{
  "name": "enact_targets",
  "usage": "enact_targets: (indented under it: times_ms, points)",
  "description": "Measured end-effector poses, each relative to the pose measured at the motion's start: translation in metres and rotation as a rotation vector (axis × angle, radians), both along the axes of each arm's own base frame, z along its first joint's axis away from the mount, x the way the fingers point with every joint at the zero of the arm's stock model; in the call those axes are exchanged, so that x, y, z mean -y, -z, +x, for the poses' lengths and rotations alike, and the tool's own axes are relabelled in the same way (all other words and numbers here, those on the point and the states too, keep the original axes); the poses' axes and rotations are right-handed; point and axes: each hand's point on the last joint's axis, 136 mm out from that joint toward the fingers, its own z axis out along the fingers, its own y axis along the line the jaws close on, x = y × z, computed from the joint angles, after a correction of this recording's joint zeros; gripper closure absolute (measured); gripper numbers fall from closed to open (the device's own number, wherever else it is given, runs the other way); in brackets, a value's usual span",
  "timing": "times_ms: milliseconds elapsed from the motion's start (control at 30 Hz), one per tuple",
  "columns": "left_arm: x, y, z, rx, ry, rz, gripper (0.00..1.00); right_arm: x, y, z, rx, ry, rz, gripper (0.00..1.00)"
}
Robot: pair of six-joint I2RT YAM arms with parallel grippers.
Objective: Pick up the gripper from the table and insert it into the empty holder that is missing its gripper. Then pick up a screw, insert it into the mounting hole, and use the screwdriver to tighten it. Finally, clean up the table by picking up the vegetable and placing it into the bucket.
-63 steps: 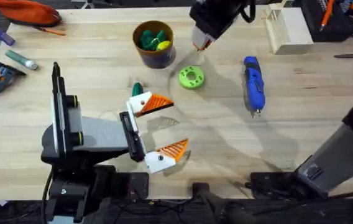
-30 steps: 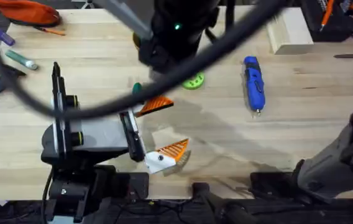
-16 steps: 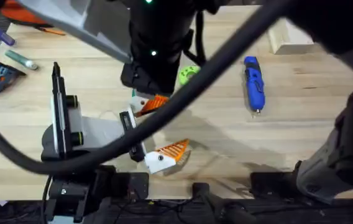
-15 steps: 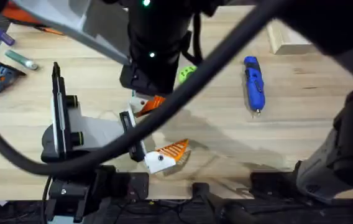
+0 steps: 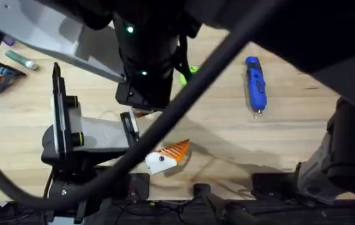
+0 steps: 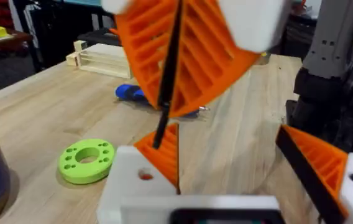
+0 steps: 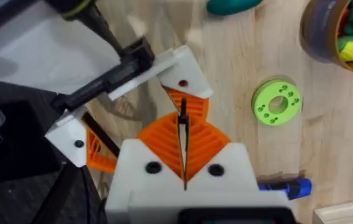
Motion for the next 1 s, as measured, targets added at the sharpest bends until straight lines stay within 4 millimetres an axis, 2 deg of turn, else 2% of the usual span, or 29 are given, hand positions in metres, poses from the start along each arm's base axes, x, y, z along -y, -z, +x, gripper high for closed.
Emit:
enact_targets:
  times_ms: [467,800,1000]
  points:
    - [0.0,0.0,0.0,0.0,0.0,0.0,0.016,-0.005,0.0,0.002,0.009,-0.002,0.018,0.995]
    - [0.0,0.0,0.0,0.0,0.0,0.0,0.015,-0.011,0.012,0.005,-0.001,-0.002,-0.004,0.995]
    - [0.0,0.0,0.0,0.0,0.0,0.0,0.015,-0.011,0.012,0.005,-0.002,-0.002,-0.006,0.995]
